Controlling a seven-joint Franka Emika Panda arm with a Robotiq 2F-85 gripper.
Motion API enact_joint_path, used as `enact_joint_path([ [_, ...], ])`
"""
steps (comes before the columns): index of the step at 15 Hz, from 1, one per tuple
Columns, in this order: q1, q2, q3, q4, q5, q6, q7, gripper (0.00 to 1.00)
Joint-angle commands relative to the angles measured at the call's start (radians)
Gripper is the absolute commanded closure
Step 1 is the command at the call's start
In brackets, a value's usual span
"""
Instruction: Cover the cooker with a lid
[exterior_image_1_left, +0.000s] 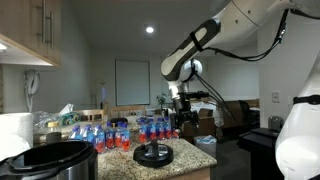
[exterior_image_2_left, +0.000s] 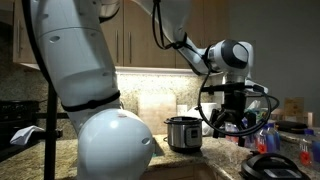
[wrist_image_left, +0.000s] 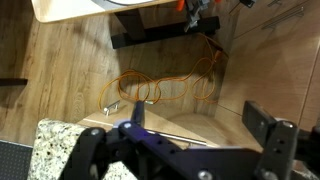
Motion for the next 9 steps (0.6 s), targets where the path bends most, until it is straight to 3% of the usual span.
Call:
enact_joint_path([
  [1,-0.003,0.001,0.003,0.002,0.001,-0.003,-0.001,0.0],
  [7,-0.003,0.001,0.003,0.002,0.001,-0.003,-0.001,0.0],
  [9,-0.006,-0.017,-0.025,-0.021,0.095,0.115,0.003,0.0],
])
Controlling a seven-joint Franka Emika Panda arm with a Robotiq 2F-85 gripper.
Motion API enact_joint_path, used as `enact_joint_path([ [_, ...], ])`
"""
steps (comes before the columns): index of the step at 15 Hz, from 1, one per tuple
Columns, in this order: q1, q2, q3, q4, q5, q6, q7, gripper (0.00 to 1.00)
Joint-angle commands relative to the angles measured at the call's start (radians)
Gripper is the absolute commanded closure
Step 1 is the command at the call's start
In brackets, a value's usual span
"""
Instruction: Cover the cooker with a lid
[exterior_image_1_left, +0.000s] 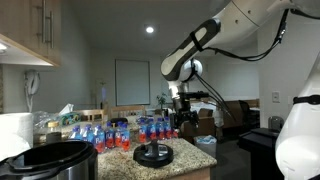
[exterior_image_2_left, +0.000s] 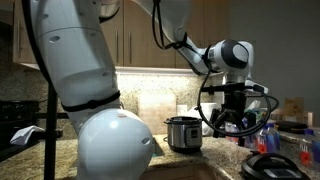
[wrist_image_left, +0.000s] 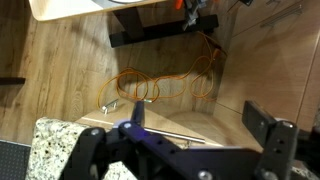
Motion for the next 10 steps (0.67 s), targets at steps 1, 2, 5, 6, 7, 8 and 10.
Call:
enact_joint_path([
  [1,-0.006,0.01,-0.034,0.002,0.129,0.126,-0.004,0.0],
  [2,-0.006,0.033,-0.045,0.021,0.172,0.163,-0.011,0.0],
  [5,-0.002,0.132,-0.093,0.124,0.336,0.242,-0.046,0.0],
  [6,-0.002,0.162,-0.104,0.158,0.389,0.275,-0.053,0.0],
  [7,-0.003,0.202,-0.111,0.202,0.428,0.297,-0.06,0.0],
  [8,-0.006,0.242,-0.116,0.246,0.463,0.321,-0.066,0.0],
  [10,-0.014,0.34,-0.117,0.352,0.509,0.329,-0.061,0.0],
])
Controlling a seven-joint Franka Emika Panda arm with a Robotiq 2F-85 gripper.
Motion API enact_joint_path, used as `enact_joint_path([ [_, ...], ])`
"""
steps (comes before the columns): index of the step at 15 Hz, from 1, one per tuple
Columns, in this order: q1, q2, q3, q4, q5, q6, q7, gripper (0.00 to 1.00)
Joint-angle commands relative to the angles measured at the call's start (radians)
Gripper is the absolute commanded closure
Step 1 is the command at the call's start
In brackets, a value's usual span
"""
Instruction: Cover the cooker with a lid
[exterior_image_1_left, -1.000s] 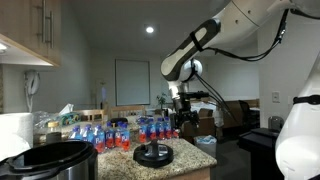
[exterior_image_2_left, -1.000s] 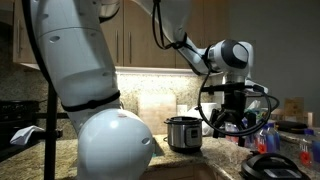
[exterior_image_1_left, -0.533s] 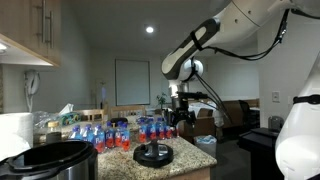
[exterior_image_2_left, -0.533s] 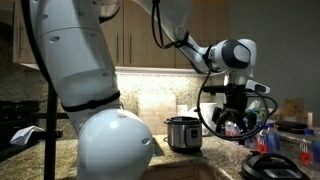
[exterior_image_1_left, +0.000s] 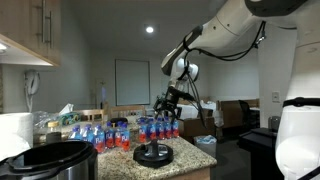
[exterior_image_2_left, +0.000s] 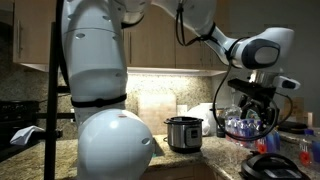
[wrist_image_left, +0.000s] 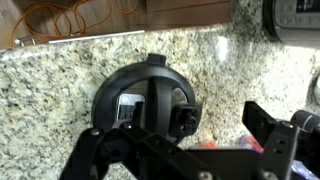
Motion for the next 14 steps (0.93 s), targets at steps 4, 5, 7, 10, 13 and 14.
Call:
enact_joint_path([
  [4,-0.048,0.324,0.009,0.312,0.116,-0.057,-0.015,0.0],
  [5,-0.061,0.359,0.014,0.336,0.12,-0.088,-0.017,0.0],
  [7,-0.081,0.41,0.026,0.382,0.081,-0.199,-0.009,0.0],
  [10,-0.084,0.409,0.035,0.362,0.079,-0.159,0.005,0.0],
  [13,-0.087,0.42,0.038,0.379,0.078,-0.173,0.005,0.0],
  [14,-0.087,0.42,0.038,0.382,0.078,-0.175,0.005,0.0],
])
